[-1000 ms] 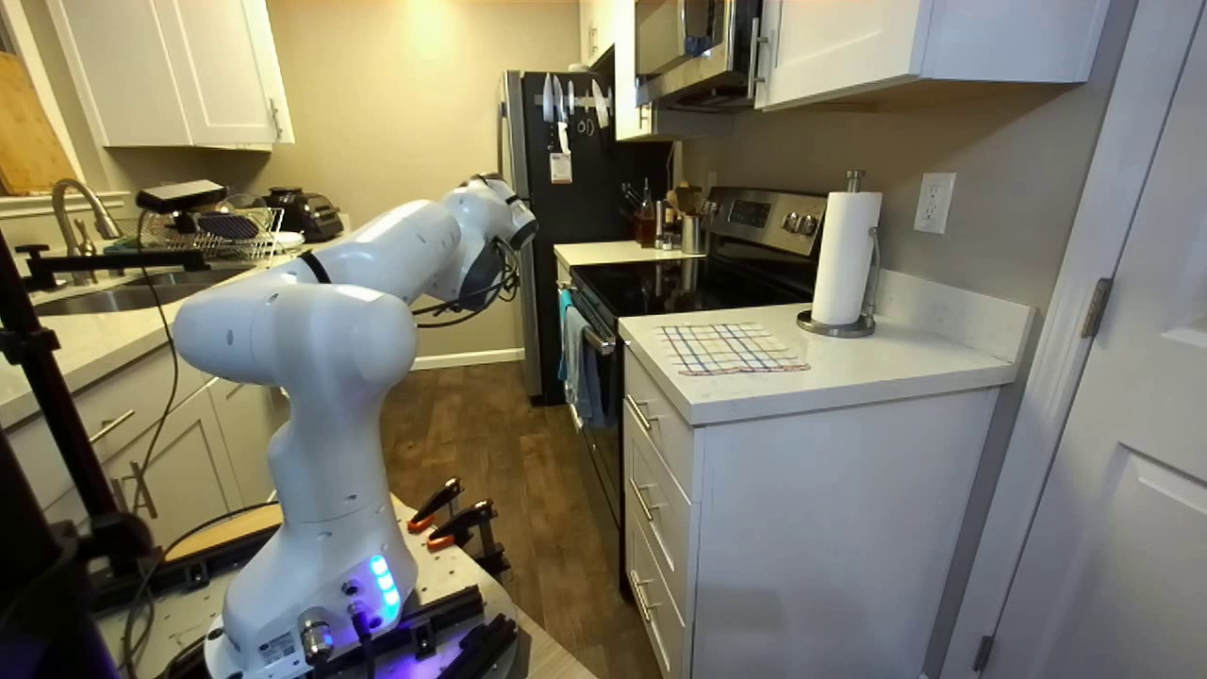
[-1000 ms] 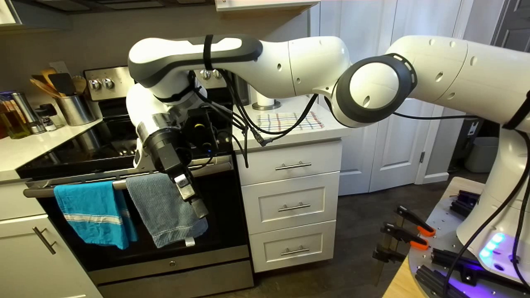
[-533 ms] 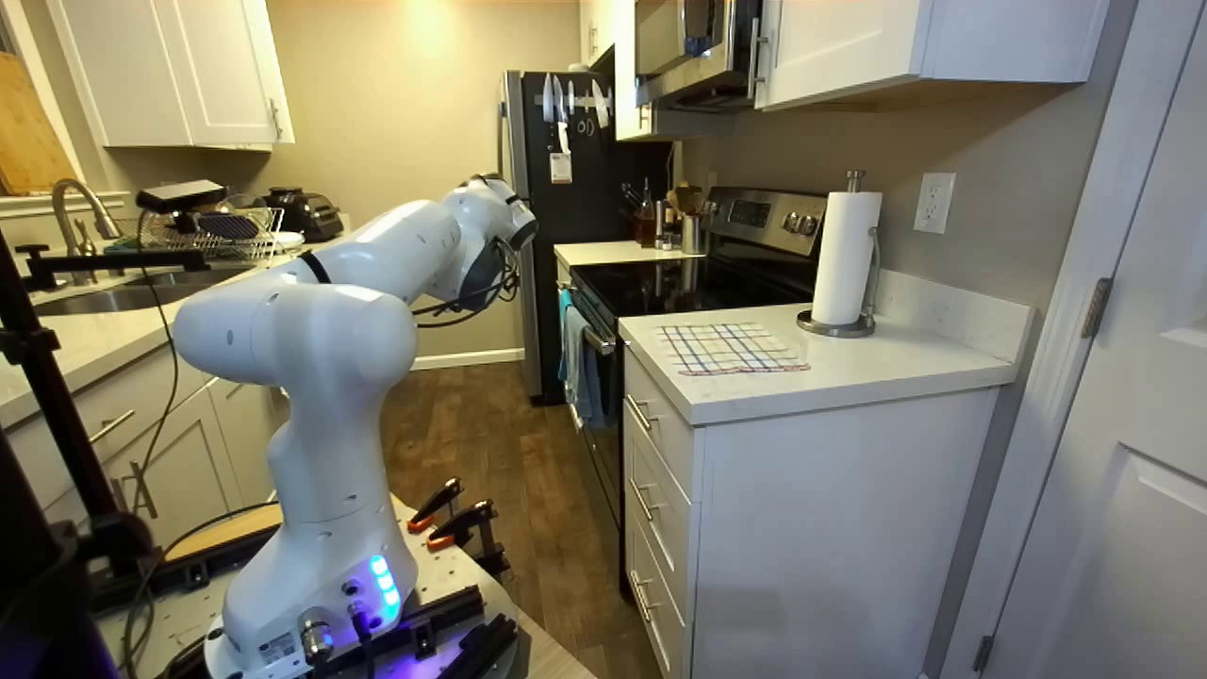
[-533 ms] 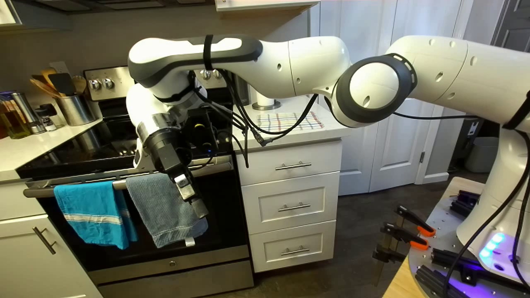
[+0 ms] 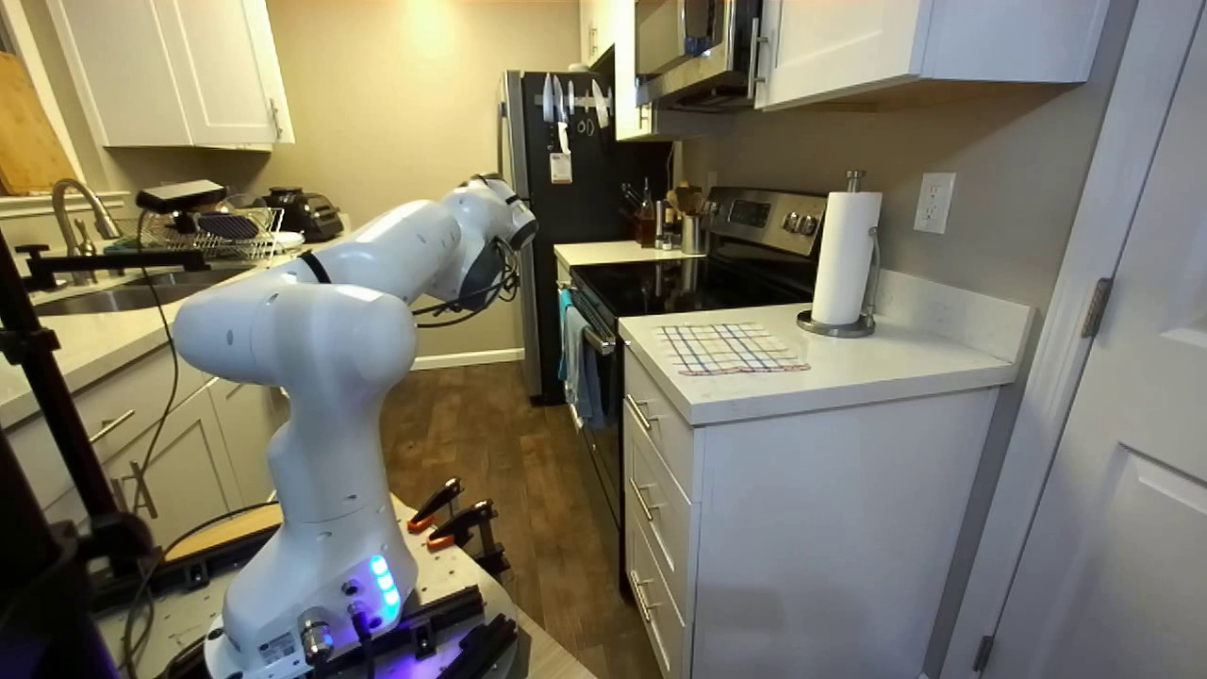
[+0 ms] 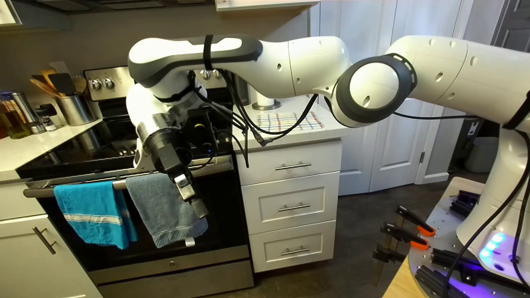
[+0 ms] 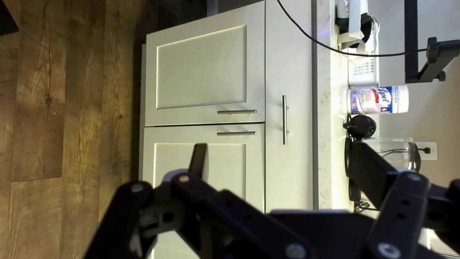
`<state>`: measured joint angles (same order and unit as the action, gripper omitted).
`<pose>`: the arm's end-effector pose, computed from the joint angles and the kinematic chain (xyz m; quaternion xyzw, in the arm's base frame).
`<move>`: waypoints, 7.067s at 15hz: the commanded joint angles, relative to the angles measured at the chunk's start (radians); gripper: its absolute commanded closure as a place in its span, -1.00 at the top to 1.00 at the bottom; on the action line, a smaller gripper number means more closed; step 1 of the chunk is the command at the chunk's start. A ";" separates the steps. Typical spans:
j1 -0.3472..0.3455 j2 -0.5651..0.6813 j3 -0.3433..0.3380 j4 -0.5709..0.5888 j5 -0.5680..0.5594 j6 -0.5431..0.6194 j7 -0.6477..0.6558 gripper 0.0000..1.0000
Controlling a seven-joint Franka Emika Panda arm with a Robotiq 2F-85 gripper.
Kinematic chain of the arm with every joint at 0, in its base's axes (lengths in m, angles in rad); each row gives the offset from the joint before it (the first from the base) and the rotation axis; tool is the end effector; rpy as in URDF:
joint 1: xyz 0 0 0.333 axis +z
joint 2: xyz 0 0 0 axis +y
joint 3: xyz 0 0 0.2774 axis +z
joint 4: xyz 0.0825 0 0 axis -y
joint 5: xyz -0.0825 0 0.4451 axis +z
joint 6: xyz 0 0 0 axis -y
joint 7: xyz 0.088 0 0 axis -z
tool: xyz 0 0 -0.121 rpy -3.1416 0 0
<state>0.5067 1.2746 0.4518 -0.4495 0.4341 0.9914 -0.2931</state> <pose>0.5249 0.5192 0.2711 -0.7045 -0.4920 0.3832 0.3387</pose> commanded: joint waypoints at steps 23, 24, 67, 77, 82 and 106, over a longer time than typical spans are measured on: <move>0.071 -0.068 -0.268 0.074 -0.355 -0.015 -0.018 1.00; 0.064 -0.073 -0.278 0.073 -0.367 -0.018 -0.016 1.00; 0.131 0.135 -0.640 0.083 -0.849 0.300 -0.018 1.00; 0.118 0.185 -0.707 0.064 -0.930 0.375 -0.051 1.00; 0.104 0.184 -0.681 0.062 -0.907 0.249 -0.128 1.00; 0.158 0.189 -0.621 0.065 -0.908 0.062 -0.222 1.00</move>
<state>0.6636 1.4704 -0.1682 -0.3741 -0.4764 1.0491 -0.5176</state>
